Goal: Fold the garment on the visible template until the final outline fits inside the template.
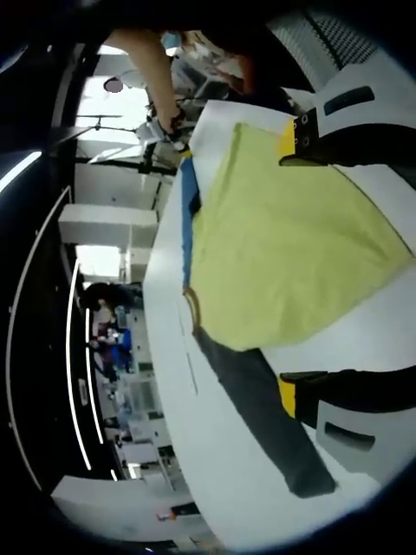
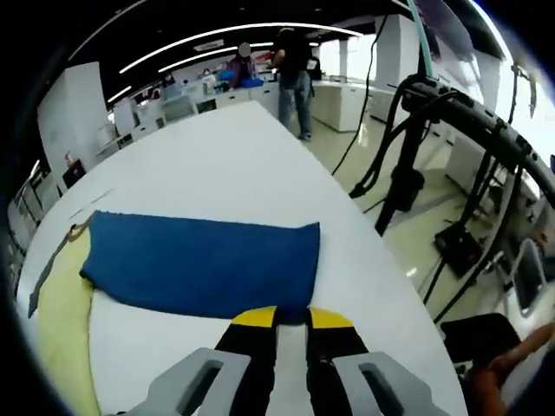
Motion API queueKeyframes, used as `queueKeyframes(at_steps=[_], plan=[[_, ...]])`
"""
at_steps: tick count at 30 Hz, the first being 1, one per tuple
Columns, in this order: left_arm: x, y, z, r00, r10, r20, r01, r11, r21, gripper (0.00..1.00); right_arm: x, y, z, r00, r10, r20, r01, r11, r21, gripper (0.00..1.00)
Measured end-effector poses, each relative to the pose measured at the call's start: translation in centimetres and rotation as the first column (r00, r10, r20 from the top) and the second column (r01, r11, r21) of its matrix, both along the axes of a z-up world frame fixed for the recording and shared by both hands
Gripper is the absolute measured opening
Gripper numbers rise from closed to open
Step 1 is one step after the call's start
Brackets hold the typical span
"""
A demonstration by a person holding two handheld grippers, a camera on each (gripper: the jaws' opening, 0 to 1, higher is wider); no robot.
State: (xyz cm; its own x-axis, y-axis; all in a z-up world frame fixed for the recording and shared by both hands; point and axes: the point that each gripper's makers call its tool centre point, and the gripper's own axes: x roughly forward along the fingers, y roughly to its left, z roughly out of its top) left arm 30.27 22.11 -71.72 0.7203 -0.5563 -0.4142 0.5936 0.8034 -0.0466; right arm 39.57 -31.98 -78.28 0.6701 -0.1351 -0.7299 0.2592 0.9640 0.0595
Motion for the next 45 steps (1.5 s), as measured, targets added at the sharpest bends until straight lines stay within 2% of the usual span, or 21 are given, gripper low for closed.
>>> queueKeyframes(at_steps=[3,10,18,23,32,45], plan=[[0.0,0.1,-0.1,1.0,0.002,-0.002,-0.002,1.0,0.001,0.97,0.7,-0.9,-0.4,1.0,0.0,0.0,0.0,1.0,-0.001,0.06],[0.0,0.1,0.0,1.0,0.004,-0.001,-0.004,1.0,0.003,0.97,0.5,-0.4,-0.3,1.0,-0.018,0.003,0.018,1.0,0.018,0.01],[0.0,0.3,-0.2,1.0,0.007,-0.006,-0.007,1.0,0.006,0.99,0.3,0.0,0.0,0.999,-0.04,0.013,0.04,0.998,0.057,0.0],[-0.1,0.3,-0.1,1.0,0.008,-0.005,-0.008,1.0,0.004,0.99,1.2,-0.6,0.7,0.998,-0.033,0.048,0.03,0.998,0.049,0.0],[0.0,0.4,-0.1,1.0,0.006,-0.005,-0.006,1.0,0.006,0.99,2.0,0.6,2.8,0.994,-0.004,0.106,0.001,0.999,0.038,0.0],[0.0,0.3,0.2,1.0,0.005,-0.002,-0.005,1.0,0.004,0.99,3.8,2.8,4.8,0.982,0.029,0.186,-0.044,0.996,0.073,0.0]])
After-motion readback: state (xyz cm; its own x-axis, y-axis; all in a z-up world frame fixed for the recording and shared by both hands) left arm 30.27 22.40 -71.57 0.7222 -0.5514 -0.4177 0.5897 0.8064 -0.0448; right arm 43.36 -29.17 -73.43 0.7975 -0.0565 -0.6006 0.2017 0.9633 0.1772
